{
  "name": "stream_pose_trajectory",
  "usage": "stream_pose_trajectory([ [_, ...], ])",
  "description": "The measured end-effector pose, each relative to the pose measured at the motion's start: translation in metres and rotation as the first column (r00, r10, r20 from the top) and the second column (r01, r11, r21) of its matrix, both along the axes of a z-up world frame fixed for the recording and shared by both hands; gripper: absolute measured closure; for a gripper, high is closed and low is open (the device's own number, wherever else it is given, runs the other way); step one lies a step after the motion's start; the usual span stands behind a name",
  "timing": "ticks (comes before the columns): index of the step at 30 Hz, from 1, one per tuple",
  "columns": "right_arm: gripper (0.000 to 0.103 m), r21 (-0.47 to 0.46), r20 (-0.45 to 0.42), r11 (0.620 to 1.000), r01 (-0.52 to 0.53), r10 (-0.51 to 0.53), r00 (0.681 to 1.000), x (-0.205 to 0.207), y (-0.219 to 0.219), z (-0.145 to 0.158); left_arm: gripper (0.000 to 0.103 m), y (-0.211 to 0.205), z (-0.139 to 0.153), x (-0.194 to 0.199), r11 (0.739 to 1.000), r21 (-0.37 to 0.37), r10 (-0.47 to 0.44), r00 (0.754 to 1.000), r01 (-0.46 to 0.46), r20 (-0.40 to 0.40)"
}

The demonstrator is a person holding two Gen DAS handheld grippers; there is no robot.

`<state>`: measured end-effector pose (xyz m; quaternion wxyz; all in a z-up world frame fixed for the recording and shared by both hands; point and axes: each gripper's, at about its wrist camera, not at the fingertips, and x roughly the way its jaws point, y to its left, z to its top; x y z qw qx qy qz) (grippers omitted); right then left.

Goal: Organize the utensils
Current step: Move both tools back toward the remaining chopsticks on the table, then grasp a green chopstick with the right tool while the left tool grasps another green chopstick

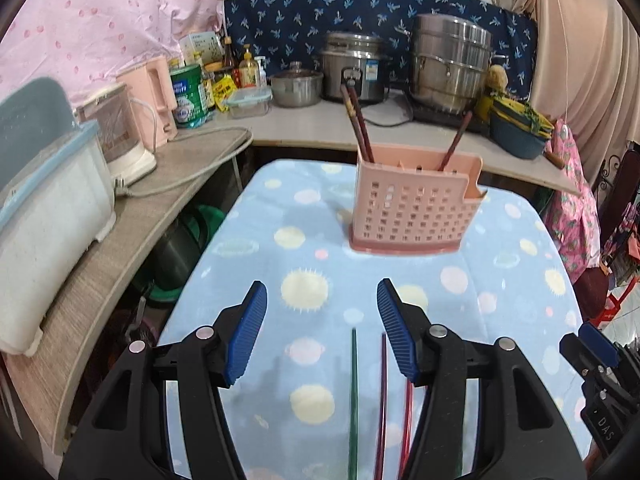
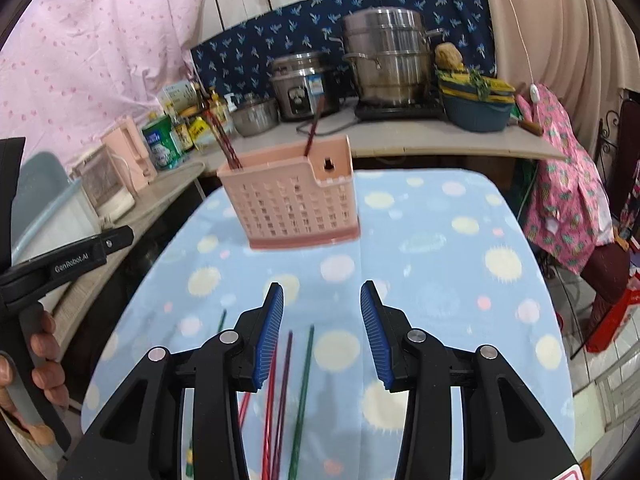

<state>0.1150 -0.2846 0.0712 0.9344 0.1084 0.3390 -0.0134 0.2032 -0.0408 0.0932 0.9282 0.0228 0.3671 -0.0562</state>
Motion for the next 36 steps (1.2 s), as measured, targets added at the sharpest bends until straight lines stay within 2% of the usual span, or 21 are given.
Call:
stream_pose_trajectory([
  [7, 0.063, -0.050, -0.082, 0.999, -0.013, 0.009, 0.997, -0.033, 0.015, -0.039, 0.048, 0.011, -0.038, -0.030, 1.000, 0.015, -0.003, 0.997, 0.004, -0.072],
  [15, 0.063, -0.047, -0.171, 0.998, -0.047, 0.038, 0.984, -0.059, 0.032, -0.079, 0.048, 0.023, -0.083, -0.059, 0.999, 0.037, 0.002, 0.988, 0.004, -0.156],
  [28, 0.063, -0.052, -0.248, 0.996, -0.071, 0.056, 0.967, -0.085, 0.052, -0.117, 0.048, 0.037, -0.111, -0.083, 0.999, 0.041, 0.007, 0.976, 0.002, -0.216],
  [36, 0.063, -0.048, -0.261, 0.995, -0.086, 0.070, 0.963, -0.092, 0.057, -0.126, 0.048, 0.037, -0.119, -0.092, 0.999, 0.051, -0.001, 0.973, 0.013, -0.232],
])
